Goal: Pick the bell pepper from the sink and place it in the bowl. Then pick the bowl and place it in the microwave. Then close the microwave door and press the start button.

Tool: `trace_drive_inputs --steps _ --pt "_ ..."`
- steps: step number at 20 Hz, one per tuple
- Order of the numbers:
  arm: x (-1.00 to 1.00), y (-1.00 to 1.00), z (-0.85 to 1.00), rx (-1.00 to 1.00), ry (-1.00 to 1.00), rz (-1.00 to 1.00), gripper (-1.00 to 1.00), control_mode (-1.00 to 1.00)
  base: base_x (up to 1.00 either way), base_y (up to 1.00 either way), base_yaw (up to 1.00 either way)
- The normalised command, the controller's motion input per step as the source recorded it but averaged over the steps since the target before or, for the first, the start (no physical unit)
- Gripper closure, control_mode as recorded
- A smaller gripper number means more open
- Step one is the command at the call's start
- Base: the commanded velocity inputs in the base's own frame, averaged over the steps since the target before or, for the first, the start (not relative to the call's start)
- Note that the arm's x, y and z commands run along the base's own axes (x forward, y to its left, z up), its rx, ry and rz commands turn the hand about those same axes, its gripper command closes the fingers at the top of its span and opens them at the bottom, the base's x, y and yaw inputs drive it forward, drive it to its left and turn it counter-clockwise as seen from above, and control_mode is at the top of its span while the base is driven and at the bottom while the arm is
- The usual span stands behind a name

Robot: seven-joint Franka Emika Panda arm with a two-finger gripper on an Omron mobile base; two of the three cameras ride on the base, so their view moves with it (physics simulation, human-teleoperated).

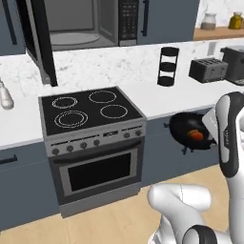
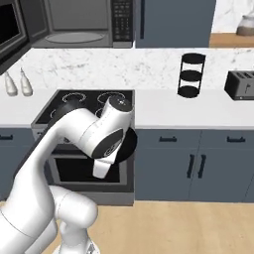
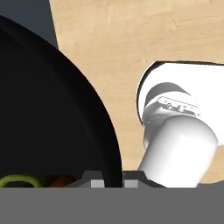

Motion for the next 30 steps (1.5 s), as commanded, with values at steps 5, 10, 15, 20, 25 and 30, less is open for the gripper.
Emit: trace_drive_inputs --steps 5,10,15,20,25,30 --pt "0.0 0.0 0.0 0.0 0.0 0.0 1.0 1.0 0.94 0.03 0.2" --pt "0.0 0.0 0.0 0.0 0.0 0.0 1.0 1.0 0.8 0.0 0.22" --pt "0.0 0.0 0.0 0.0 0.0 0.0 1.0 1.0 0.28 0.1 0.27" --pt "0.0 0.0 0.0 0.0 0.0 0.0 1.0 1.0 0.0 0.1 0.1" --pt "0.0 0.0 0.0 0.0 0.0 0.0 1.0 1.0 0.39 0.21 0.04" --pt "0.0 0.0 0.0 0.0 0.0 0.0 1.0 1.0 0.51 0.54 0.04"
